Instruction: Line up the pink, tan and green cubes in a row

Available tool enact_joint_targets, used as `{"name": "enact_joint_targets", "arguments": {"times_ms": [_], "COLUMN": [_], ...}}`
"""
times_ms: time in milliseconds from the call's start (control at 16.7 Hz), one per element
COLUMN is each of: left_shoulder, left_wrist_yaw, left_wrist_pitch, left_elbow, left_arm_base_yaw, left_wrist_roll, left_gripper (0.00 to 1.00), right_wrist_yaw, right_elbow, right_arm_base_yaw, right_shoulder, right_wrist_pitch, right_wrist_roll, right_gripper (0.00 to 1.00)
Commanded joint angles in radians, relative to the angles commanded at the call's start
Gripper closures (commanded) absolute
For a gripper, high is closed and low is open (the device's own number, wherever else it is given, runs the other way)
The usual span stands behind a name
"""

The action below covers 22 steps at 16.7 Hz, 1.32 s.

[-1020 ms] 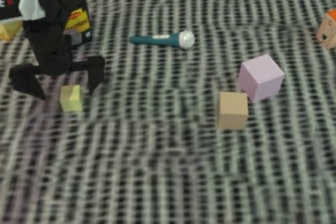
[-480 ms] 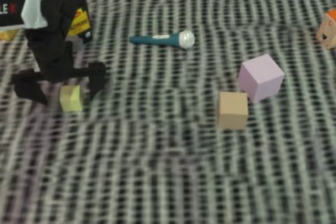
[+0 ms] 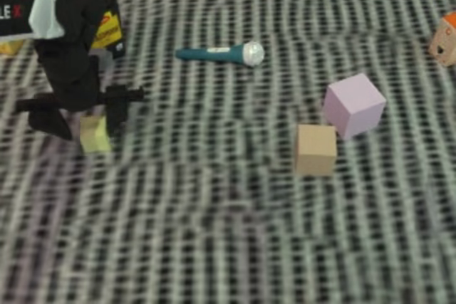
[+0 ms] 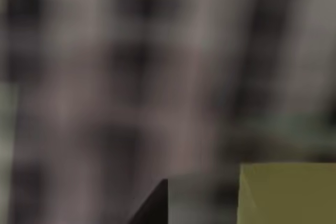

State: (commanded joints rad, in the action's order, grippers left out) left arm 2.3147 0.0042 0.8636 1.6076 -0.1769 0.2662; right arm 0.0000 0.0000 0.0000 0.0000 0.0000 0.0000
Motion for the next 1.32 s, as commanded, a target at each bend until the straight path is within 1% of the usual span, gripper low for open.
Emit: {"name": "enact_joint_targets", "arguments": {"times_ms": [180, 240, 660, 780, 900, 1140, 1320], "left_shoulder": [0.000, 0.000, 0.000, -0.037, -0.049, -0.099, -0.122], "left_wrist_yaw": [0.000, 0.000, 0.000, -0.009, -0.010, -0.010, -0.010], "left_wrist_pitch": [0.000, 0.000, 0.000, 0.017, 0.055, 0.206, 0.247], "left_elbow": [0.000, 0.000, 0.000, 0.013, 0.042, 0.129, 0.158], "left_arm_base_yaw": [0.000, 0.000, 0.000, 0.002, 0.005, 0.017, 0.021], "left_wrist_roll": [0.000, 0.000, 0.000, -0.007, -0.007, -0.004, -0.004], "left_gripper": [0.98, 1.00, 1.00, 1.00, 1.00, 1.00, 1.00], "right_wrist_yaw": [0.000, 0.000, 0.000, 0.000, 0.000, 0.000, 0.000], "right_elbow": [0.000, 0.000, 0.000, 0.000, 0.000, 0.000, 0.000], "right_arm_base_yaw": [0.000, 0.000, 0.000, 0.000, 0.000, 0.000, 0.000], "right_shoulder": [0.000, 0.000, 0.000, 0.000, 0.000, 0.000, 0.000], "right_wrist_pitch": [0.000, 0.000, 0.000, 0.000, 0.000, 0.000, 0.000], "right_wrist_roll": [0.000, 0.000, 0.000, 0.000, 0.000, 0.000, 0.000], "right_gripper": [0.00, 0.00, 0.00, 0.00, 0.00, 0.00, 0.00]}}
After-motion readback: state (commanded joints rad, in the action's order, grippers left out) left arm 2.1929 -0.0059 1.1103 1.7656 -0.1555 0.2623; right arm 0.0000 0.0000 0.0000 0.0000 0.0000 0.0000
